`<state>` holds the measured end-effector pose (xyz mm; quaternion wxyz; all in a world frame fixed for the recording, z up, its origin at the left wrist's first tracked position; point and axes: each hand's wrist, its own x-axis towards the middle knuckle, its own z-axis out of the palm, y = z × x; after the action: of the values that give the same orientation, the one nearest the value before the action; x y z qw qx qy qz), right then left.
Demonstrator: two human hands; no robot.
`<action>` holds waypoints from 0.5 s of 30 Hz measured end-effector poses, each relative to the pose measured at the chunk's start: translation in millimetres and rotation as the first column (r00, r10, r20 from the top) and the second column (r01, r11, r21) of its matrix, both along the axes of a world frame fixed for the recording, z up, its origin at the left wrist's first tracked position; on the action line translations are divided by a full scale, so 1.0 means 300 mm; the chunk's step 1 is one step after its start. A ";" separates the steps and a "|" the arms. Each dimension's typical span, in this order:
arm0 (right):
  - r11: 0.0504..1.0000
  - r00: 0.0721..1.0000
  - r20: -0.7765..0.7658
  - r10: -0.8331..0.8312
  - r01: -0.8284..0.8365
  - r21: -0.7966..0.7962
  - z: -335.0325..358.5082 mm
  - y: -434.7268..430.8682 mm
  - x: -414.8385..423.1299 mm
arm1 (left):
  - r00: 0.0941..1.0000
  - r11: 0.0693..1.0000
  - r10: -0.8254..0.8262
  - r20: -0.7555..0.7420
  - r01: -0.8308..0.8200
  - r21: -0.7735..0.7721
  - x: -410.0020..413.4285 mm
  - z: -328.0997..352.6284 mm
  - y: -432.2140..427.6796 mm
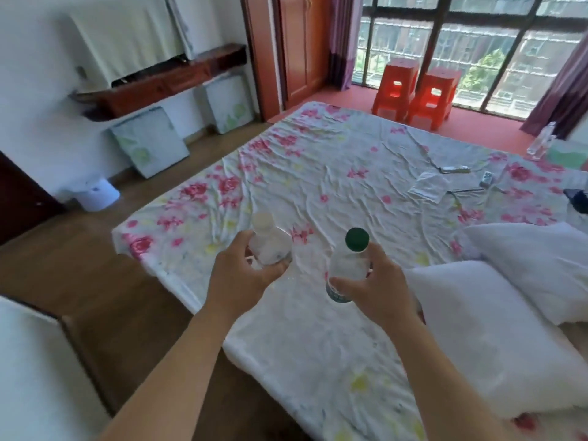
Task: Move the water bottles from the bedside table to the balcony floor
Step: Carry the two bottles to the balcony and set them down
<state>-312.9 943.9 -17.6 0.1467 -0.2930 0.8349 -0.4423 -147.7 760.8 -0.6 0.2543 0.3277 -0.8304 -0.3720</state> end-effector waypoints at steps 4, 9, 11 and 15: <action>0.992 0.992 0.002 0.130 -0.130 0.002 0.008 -0.197 0.116 | 0.990 0.990 0.138 0.008 -0.138 -0.017 0.195 0.002 -0.114; 0.957 0.958 -0.041 0.284 -0.281 0.069 0.037 -0.468 0.317 | 0.958 0.959 0.284 -0.030 -0.284 -0.006 0.463 -0.021 -0.280; 0.941 0.941 -0.066 0.332 -0.326 0.090 0.046 -0.586 0.413 | 0.943 0.943 0.332 -0.035 -0.332 0.004 0.574 -0.023 -0.358; 0.910 0.905 -0.101 0.413 -0.409 0.064 0.065 -0.813 0.610 | 0.906 0.907 0.420 -0.056 -0.421 -0.004 0.784 -0.017 -0.515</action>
<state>-129.9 700.0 1.8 0.1953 -0.4837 0.7703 -0.3668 87.5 606.3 -5.7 0.3531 0.4866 -0.7363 -0.3105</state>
